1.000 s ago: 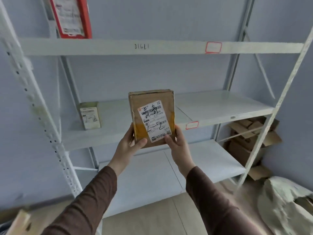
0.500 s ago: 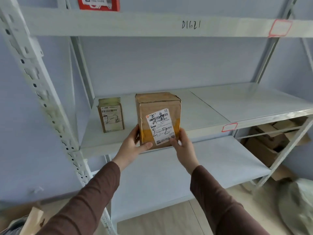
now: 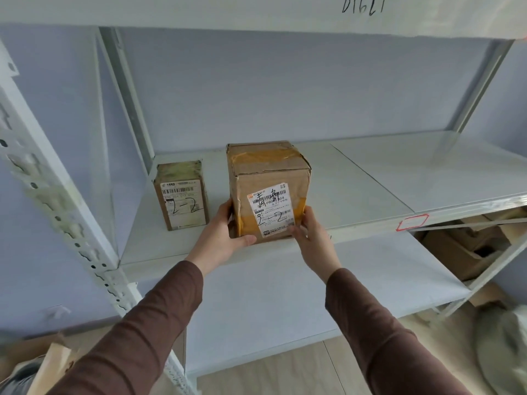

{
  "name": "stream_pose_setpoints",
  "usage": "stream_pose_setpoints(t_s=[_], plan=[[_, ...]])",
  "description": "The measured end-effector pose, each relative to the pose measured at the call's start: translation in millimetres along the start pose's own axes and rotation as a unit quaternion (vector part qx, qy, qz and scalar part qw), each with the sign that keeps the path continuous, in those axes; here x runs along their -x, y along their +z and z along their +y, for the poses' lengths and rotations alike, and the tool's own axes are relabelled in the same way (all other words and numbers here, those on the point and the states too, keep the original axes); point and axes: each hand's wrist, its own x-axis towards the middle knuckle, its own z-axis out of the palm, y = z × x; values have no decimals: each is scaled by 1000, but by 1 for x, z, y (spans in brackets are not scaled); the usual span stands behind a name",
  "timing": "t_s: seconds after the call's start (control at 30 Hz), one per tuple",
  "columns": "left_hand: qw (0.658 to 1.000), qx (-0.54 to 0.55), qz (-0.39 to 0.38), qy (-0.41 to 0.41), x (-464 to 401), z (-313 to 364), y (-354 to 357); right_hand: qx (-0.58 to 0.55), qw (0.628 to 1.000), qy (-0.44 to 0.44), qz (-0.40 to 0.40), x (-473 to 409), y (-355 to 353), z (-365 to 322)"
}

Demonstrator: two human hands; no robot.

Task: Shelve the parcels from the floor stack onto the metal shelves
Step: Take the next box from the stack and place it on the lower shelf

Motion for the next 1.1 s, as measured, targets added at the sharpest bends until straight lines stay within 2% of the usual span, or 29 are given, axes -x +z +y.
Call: stream_pose_setpoints(t_s=[0.3,0.47,0.77,1.1], plan=[[1000,2,11,0,0,-4,1,17,999,-25,-10,-7,-2,12],[997,-70,45,5,6,-4,5,40,998,-38,-17,-5,-7,13],[992,-109,56,32,-6,-3,8,66,997,-15,-47,-30,-3,3],[985,-161,60,-11,-44,-2,-1,97,992,22,-74,-73,10,-9]])
